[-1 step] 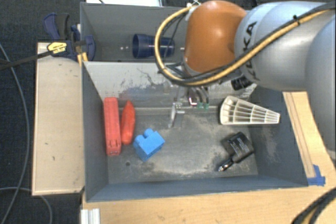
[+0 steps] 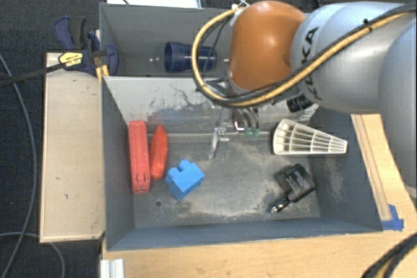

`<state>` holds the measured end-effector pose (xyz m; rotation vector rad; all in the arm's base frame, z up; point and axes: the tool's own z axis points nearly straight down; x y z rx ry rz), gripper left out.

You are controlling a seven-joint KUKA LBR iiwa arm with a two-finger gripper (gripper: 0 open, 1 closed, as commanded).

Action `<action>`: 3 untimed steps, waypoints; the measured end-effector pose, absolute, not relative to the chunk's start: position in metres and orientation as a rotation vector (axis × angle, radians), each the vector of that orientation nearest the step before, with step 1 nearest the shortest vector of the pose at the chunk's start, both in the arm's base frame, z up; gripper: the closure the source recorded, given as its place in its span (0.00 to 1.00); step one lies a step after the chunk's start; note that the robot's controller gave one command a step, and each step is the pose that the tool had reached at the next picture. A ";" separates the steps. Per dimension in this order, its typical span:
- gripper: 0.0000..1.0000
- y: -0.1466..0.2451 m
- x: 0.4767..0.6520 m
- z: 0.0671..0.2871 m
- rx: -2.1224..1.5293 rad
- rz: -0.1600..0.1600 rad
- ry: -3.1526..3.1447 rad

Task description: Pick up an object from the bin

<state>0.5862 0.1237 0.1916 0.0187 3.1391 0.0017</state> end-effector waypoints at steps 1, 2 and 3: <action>0.00 0.153 0.545 0.158 0.003 0.004 3.137; 0.00 0.149 0.532 0.134 -0.133 0.000 3.129; 1.00 0.182 0.557 0.094 -0.080 0.005 3.130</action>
Offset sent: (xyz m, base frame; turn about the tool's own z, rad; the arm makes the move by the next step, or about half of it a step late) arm -0.0552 0.0248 -0.0575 -0.0982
